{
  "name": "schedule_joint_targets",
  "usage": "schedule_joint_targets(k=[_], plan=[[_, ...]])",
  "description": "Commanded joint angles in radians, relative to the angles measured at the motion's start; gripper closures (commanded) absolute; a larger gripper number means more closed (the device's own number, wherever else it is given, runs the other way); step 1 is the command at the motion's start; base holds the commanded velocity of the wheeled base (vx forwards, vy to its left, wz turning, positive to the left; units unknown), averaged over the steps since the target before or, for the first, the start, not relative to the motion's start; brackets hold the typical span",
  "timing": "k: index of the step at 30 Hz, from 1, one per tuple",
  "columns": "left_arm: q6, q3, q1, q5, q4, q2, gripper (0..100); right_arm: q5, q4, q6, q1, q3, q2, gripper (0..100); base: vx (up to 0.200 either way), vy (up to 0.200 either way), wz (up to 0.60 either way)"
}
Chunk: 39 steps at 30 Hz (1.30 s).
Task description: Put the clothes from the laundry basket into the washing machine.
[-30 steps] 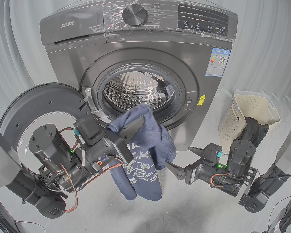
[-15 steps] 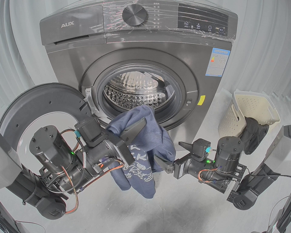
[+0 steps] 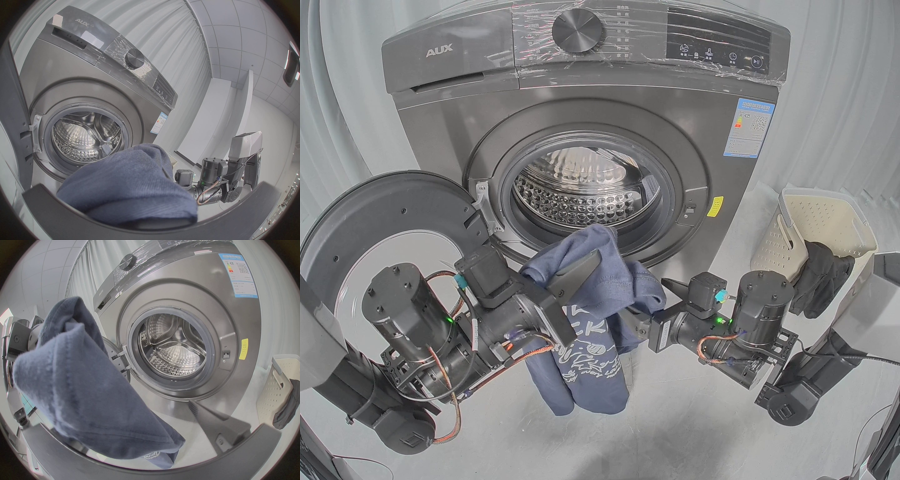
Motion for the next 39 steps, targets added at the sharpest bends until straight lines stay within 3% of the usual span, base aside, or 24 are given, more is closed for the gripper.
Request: schedule_joint_targets(k=[1, 14, 15, 30, 39], plan=[[0.0, 0.001, 0.001, 0.0, -0.001, 0.001, 100, -0.005, -0.012, 0.0, 0.005, -0.006, 0.007, 100, 0.0, 0.0, 0.0], [-0.004, 0.009, 0.01, 0.003, -0.001, 0.007, 100, -0.003, -0.012, 0.005, 0.003, 0.066, -0.12, 100, 0.0, 0.0, 0.0], [-0.006, 0.012, 0.012, 0.003, -0.001, 0.009, 0, -0.003, -0.012, 0.005, 0.0, 0.072, -0.137, 100, 0.0, 0.0, 0.0], [0.002, 0.167, 0.042, 0.012, -0.001, 0.05, 0, 0.005, -0.012, 0.003, -0.007, 0.008, -0.228, 100, 0.0, 0.0, 0.0], [0.008, 0.195, 0.05, 0.012, -0.001, 0.096, 0, 0.008, -0.009, 0.003, -0.004, 0.046, -0.291, 100, 0.0, 0.0, 0.0]])
